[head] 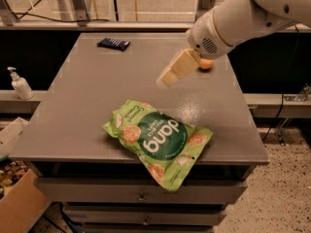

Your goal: Pick rxbar blueberry

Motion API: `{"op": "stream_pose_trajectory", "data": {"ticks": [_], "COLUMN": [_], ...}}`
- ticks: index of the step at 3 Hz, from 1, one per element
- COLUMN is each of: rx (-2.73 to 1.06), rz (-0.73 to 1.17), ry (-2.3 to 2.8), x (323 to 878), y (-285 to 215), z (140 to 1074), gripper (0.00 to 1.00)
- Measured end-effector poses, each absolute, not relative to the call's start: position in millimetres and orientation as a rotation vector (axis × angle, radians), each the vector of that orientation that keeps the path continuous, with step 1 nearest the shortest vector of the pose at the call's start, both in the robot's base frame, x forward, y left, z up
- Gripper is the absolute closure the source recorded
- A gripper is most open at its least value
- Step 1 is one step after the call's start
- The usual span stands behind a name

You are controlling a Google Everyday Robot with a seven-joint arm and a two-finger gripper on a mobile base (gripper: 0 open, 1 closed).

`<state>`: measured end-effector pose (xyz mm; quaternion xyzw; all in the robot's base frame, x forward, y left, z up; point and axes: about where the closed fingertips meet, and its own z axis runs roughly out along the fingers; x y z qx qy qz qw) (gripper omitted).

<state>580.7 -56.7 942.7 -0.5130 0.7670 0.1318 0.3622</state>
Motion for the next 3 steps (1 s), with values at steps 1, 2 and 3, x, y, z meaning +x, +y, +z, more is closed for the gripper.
{"op": "stream_pose_trajectory", "data": {"ticks": [1,2,3], "rx": [-1.286,-1.215,-1.147], "rz": [0.368,0.419,0.442], "ry": [1.953,1.921,1.903], "x": [588,617,657], "y": [-51,-27,5], "z": [938,928,912], "gripper": [0.0,0.0,0.0]}}
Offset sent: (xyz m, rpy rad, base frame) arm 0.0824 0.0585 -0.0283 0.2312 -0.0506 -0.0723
